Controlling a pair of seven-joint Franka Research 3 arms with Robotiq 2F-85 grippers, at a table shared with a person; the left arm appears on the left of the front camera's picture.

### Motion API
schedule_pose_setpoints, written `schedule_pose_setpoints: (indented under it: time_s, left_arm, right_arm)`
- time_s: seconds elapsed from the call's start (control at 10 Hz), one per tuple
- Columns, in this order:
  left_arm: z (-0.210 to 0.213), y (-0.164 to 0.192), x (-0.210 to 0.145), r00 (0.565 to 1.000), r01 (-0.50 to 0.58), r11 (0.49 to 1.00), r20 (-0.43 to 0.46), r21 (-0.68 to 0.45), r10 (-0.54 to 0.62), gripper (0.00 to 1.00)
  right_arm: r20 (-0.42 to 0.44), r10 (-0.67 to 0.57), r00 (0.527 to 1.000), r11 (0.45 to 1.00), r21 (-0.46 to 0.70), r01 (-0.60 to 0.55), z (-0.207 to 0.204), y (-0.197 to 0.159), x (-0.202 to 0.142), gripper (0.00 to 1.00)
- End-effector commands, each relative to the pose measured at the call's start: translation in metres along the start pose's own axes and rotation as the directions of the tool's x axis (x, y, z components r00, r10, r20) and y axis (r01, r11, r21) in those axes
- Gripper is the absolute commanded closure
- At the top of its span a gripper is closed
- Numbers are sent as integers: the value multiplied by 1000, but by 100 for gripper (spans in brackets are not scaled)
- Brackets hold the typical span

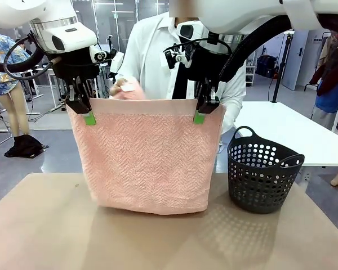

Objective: Fold the towel.
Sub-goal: Release the end of the 100 cm Hotel Towel you were holding and grab the top end of the folded side.

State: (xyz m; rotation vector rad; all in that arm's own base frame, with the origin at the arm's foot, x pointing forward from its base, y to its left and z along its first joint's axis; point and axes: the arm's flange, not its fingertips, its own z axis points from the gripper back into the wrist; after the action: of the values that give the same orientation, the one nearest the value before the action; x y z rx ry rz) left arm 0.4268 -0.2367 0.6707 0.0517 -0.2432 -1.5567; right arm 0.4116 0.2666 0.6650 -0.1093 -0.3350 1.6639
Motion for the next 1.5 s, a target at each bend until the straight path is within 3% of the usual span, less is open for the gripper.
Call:
schedule_pose_setpoints:
  time_s: [0.0, 1.4]
  left_arm:
    - [1, 0, -1, 1000, -1, 1000, -2, 4, 1, 100]
    - [1, 0, -1, 1000, -1, 1000, -2, 4, 1, 100]
  right_arm:
    - [-1, 2, 1000, 1000, 1, -2, 0, 0, 0, 100]
    - [-1, 2, 1000, 1000, 1, -2, 0, 0, 0, 100]
